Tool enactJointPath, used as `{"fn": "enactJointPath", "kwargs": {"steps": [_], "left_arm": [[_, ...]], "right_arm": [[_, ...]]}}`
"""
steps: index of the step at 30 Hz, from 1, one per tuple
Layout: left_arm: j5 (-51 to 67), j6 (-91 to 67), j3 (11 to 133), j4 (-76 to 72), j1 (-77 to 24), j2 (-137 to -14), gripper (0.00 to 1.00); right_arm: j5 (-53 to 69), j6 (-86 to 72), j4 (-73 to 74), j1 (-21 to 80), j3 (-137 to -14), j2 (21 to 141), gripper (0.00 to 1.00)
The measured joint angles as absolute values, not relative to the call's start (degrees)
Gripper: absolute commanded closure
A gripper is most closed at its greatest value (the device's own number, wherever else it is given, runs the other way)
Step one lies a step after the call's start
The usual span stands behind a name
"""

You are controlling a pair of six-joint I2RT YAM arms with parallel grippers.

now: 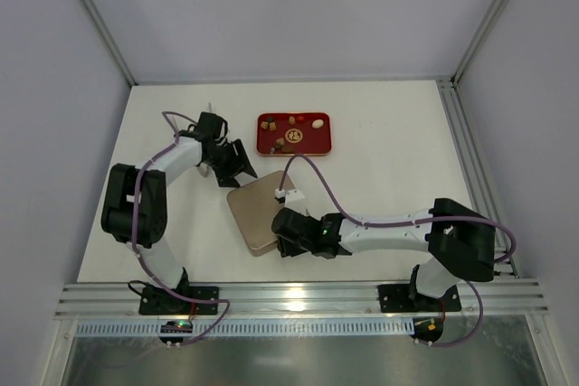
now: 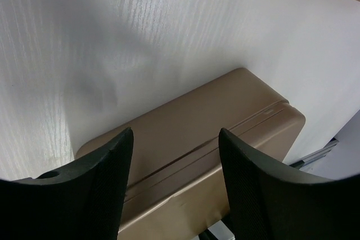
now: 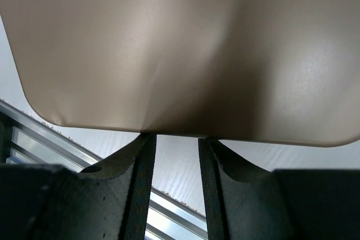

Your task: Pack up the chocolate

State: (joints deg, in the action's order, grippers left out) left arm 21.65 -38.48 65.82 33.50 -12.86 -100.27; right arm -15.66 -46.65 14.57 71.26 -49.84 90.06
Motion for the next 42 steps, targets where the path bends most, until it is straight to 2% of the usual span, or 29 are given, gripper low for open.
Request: {"fn": "enactJointPath", "kwargs": {"steps": [17, 22, 26, 33, 42], "left_arm": [[22.2, -38.5, 64.4, 31.4, -13.4, -100.5, 0.44], [22.2, -38.3, 64.3, 31.3, -13.4, -100.5, 0.40], [22.4, -38.2, 65.3, 32.7, -12.5, -100.5, 0.38], [22.6, -37.2, 73.8, 35.3, -8.7, -100.7, 0.33], [21.2, -36.9, 75.4, 38.2, -7.5, -96.1, 0.21]], "right_arm": [[-16.5, -45.8, 15.5, 71.5, -52.9, 93.2, 0.61], [-16.3, -45.7, 15.7, 71.5, -52.9, 93.3, 0.60], [-16.3, -45.3, 16.4, 71.5, -52.8, 92.4, 0.55], [-15.8, -45.1, 17.9, 71.5, -51.4, 85.9, 0.52], [-14.7, -43.0, 24.3, 68.9, -51.1, 73.3, 0.37]]}}
